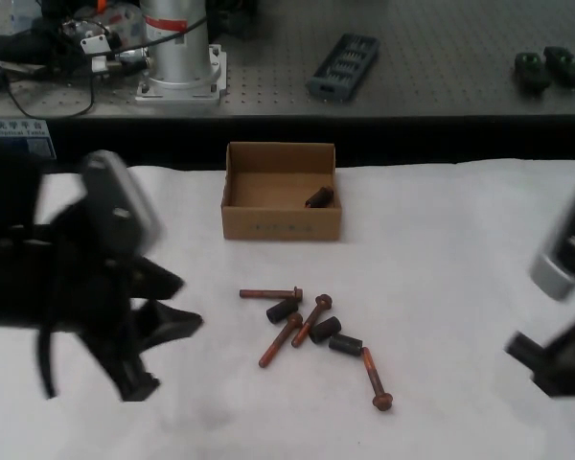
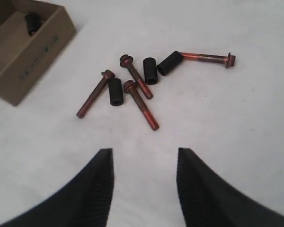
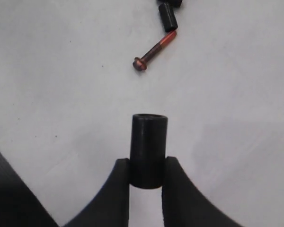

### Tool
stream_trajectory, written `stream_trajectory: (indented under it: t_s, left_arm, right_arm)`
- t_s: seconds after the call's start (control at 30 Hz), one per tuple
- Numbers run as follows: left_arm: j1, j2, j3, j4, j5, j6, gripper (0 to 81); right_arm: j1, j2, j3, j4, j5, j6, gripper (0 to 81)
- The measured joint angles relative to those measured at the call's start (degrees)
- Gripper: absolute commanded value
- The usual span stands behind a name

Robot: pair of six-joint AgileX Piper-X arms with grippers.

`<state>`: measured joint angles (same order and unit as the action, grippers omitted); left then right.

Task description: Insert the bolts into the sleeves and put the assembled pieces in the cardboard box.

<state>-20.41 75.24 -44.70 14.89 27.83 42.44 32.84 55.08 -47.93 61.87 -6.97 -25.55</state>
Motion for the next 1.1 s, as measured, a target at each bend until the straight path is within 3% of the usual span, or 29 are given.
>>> stream_trajectory:
  t_s: [0.2, 0.53, 0.8, 1.1]
  left_arm:
    - [-3.73, 14.54, -11.36, -0.4, 0.27, 9.05, 30.8]
    - [-4.73, 30.36, -25.29, -0.37, -1.55, 15.84, 30.8]
    - [-4.73, 36.75, -31.65, 1.87, -4.14, 19.28, 30.8]
    - [-4.73, 40.98, -32.2, 0.24, -4.97, 20.78, 30.2]
  right_arm:
    - [0.0, -7.49, 4.02, 1.04, 0.01, 1.82, 2.8]
    - [-0.29, -9.51, 5.07, 1.0, -1.48, 2.42, 2.8]
    - [-3.7, -9.51, 5.07, 0.07, -3.58, 2.42, 2.8]
    - [-3.77, -9.51, 7.35, 0.0, -4.59, 2.42, 2.8]
